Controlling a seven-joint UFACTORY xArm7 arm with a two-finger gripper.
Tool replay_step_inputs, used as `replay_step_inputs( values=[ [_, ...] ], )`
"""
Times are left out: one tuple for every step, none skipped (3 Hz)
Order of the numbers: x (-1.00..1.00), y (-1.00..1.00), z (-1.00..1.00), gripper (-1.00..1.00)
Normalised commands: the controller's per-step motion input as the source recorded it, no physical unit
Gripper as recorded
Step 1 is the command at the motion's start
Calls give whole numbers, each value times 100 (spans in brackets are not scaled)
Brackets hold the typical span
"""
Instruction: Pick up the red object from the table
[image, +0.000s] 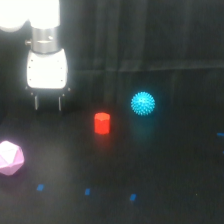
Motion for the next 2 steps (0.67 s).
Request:
replay_step_inputs(
  values=[
    [100,-81,-100,59],
    [98,10,-34,81]
  ],
)
